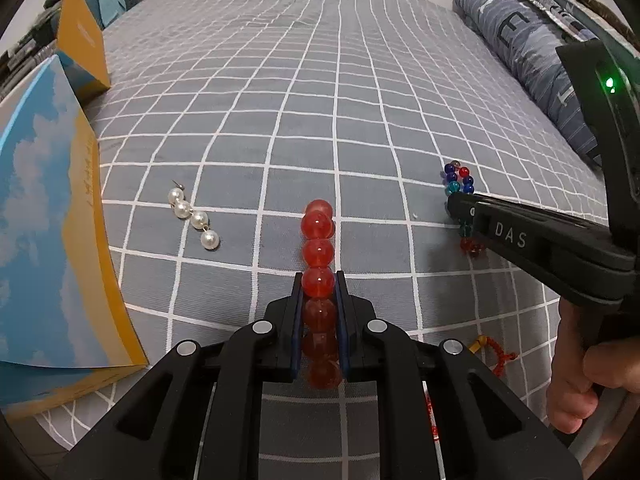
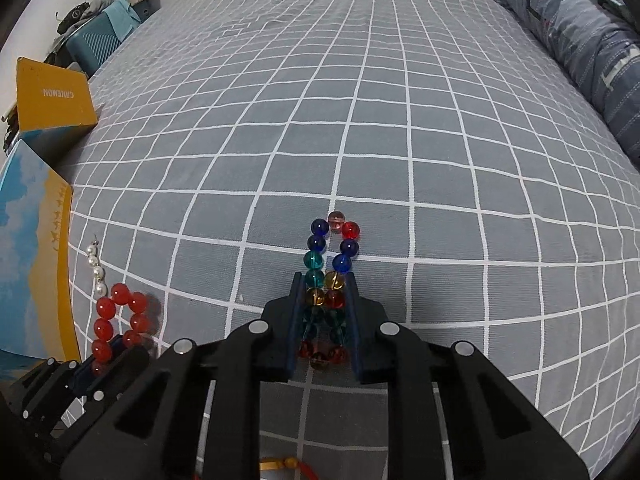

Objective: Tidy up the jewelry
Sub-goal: 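Lift and carry the red bead and multicolour bracelets with both tools over the box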

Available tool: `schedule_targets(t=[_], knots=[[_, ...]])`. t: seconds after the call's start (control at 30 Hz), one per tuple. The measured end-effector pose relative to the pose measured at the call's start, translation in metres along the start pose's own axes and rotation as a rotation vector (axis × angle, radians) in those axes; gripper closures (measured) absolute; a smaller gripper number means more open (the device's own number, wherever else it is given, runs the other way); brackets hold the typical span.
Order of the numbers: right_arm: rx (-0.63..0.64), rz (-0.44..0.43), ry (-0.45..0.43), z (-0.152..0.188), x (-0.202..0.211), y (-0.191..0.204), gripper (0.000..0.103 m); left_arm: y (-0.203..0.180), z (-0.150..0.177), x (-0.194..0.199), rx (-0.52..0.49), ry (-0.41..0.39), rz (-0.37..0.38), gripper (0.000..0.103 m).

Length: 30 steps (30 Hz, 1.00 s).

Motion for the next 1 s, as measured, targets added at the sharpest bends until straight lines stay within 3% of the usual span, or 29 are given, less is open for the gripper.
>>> schedule_targets(t=[0.2,0.23,1.0], knots=[[-0.015,0.002,-0.034,0.0,0.008,-0.003,0.085,0.0,-0.006,0.012,-0.007,-0.03,0.006,0.09],[-0.015,0.002,-0.041,0.0,0.01,-0.004,0.095,-0.001,-0.007,0.015,-0.009,-0.038,0.004,0.09],[-0.005,-0.013,-0.174,-0.007,0.06,0.003,0.094,0.0,-0.021,0.065,-0.009,-0.127,-0.028,0.09]])
Point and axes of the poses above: each gripper's, at about its wrist camera, not at the fingertips, and x roughly against the way its jaws point, y to its left, z to its underside, the point moved 7 cm from there along -x, roughly the way its jaws point, and after that the axes turned 14 degrees about z, right-handed, at the moved point
